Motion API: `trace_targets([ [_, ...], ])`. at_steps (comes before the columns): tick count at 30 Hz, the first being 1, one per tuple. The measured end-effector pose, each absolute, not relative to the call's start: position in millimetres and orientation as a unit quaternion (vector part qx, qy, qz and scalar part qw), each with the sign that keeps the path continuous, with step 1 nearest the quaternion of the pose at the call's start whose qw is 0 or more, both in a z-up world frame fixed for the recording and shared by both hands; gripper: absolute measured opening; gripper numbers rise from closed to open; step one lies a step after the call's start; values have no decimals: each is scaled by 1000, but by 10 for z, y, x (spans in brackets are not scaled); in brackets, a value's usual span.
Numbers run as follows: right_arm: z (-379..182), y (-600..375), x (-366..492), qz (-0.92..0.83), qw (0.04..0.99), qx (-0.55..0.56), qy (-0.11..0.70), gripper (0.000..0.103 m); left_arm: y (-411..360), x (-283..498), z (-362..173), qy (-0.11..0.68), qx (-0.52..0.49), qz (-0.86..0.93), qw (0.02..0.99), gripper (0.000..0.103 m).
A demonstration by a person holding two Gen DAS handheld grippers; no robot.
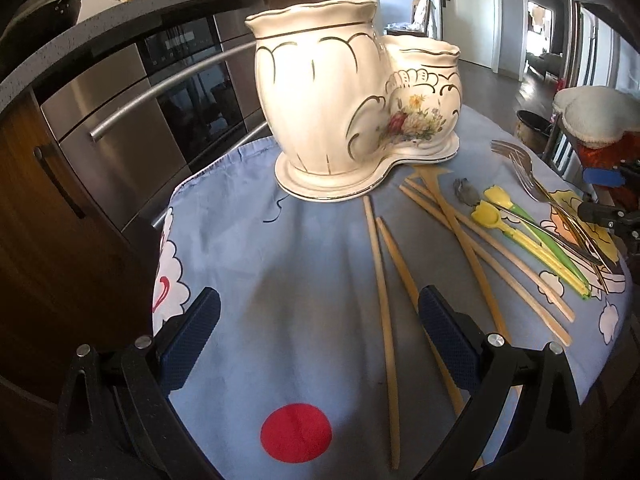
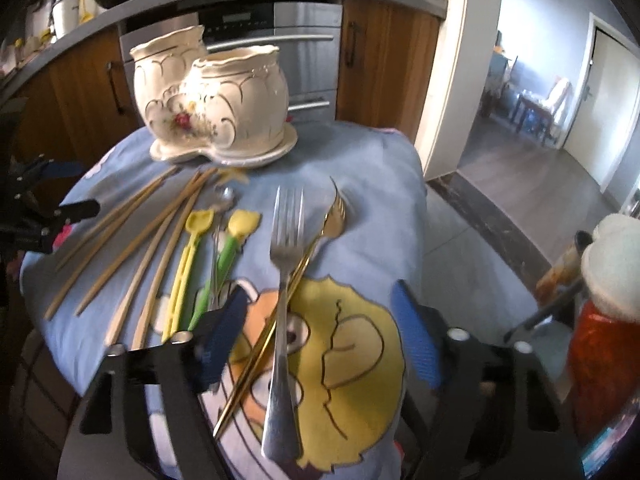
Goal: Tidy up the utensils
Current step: 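Lower the left tool to a chopstick while the right tool approaches the silver fork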
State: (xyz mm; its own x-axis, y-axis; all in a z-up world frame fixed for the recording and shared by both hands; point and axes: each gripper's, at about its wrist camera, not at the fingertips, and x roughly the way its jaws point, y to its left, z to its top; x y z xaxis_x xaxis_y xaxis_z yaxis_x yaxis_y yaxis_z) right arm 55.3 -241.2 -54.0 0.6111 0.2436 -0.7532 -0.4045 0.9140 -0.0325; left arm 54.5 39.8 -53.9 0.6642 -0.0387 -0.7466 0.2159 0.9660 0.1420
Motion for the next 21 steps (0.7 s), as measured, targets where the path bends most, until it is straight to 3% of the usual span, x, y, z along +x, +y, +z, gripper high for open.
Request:
trace_targets([
  [3,-539,-2414,506,193,884,-106,413,46,395,530,-538,410,108,-84,902,94],
  [5,-547,-2410,492,197,880,-111,419,40,378,534,-551,417,110,-91,898,80],
  [6,-539,-2402,480,201,878,-111,421,37,371,531,-556,420,110,-95,896,79],
  [12,-562,-2344,461,208,867,-129,434,25,319,537,-598,432,116,-106,888,66],
  [17,-624,-2344,446,214,857,-131,451,17,329,553,-657,447,115,-113,880,48],
  [21,-629,-2335,454,215,855,-135,453,14,317,562,-704,460,117,-120,872,42],
])
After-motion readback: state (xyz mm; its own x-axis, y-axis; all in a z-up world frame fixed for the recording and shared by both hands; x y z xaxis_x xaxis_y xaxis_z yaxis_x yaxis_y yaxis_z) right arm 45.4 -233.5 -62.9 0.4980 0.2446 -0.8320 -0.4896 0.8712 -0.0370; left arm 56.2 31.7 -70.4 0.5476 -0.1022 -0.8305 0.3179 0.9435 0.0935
